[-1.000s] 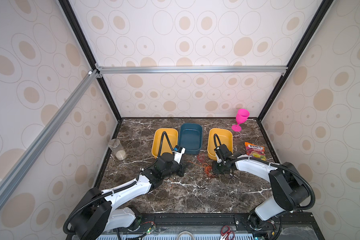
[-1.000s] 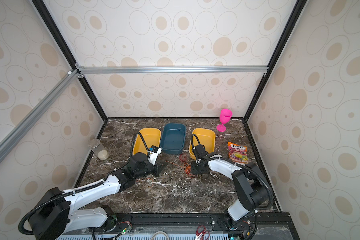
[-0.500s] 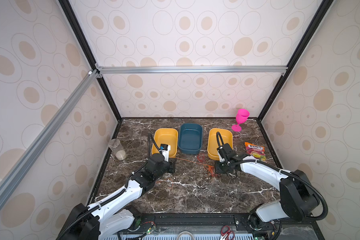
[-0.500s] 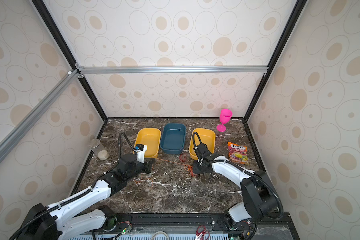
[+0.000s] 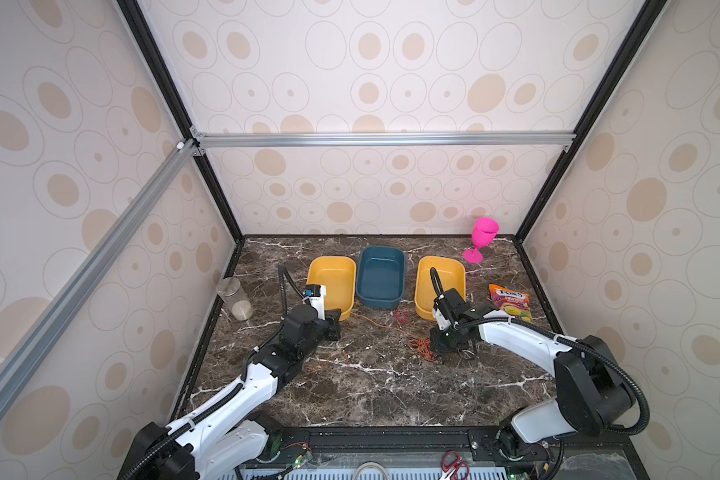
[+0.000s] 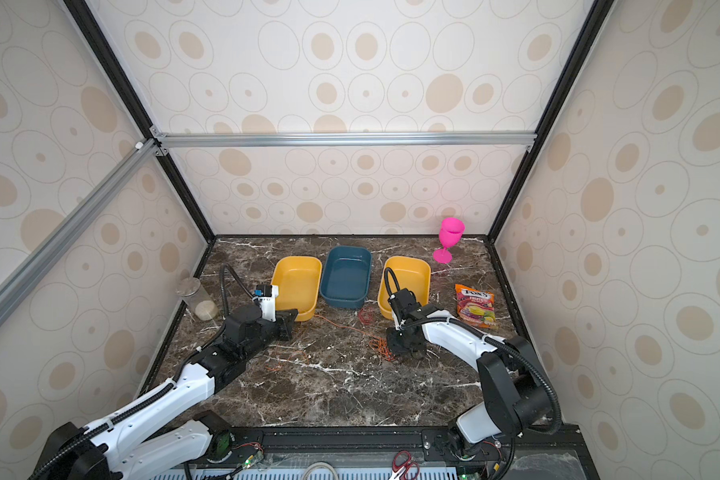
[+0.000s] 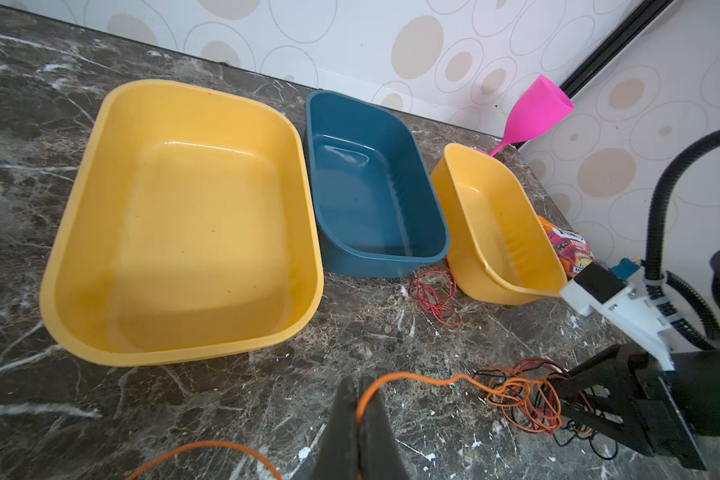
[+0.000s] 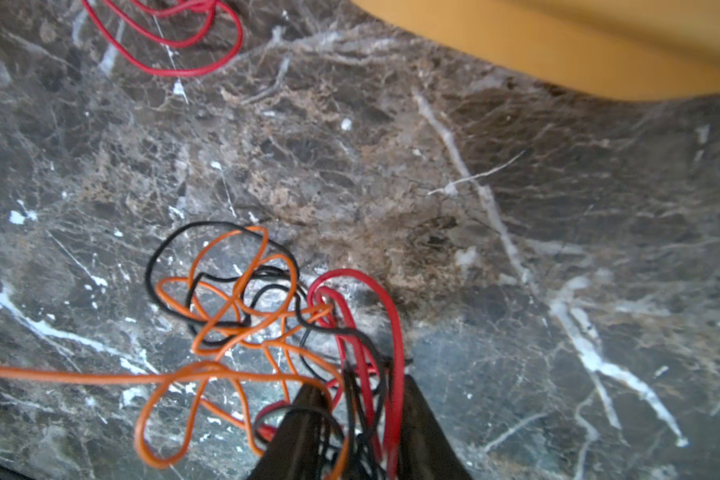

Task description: Untangle the cables

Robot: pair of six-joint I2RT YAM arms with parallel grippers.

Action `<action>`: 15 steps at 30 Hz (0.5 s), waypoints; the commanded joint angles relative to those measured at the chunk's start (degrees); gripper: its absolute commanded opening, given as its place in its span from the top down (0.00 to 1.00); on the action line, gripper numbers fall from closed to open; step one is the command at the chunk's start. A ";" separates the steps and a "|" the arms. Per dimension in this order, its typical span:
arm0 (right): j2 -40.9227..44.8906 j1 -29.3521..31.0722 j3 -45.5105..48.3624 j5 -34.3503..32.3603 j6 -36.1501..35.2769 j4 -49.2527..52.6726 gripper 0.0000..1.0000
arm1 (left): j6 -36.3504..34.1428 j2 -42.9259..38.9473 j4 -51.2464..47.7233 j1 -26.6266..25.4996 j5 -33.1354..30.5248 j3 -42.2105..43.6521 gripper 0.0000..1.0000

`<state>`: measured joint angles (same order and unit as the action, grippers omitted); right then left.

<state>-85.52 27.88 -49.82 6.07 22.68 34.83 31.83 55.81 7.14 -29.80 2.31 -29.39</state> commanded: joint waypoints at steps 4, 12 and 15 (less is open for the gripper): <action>-1.68 -0.19 0.95 -5.20 0.28 3.88 0.54 | 0.33 -3.80 -2.08 1.33 -3.10 -3.95 1.00; -1.57 -0.28 1.55 -7.46 1.09 4.22 0.43 | -0.39 -6.71 -4.32 2.35 -6.45 -7.35 1.00; -2.06 -0.20 1.60 -9.31 1.91 4.84 0.44 | -0.19 -8.06 -6.04 2.72 -9.06 -8.26 1.00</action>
<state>-86.78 27.83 -48.88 -0.47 23.33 37.28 31.92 49.12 3.40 -27.81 -3.09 -34.76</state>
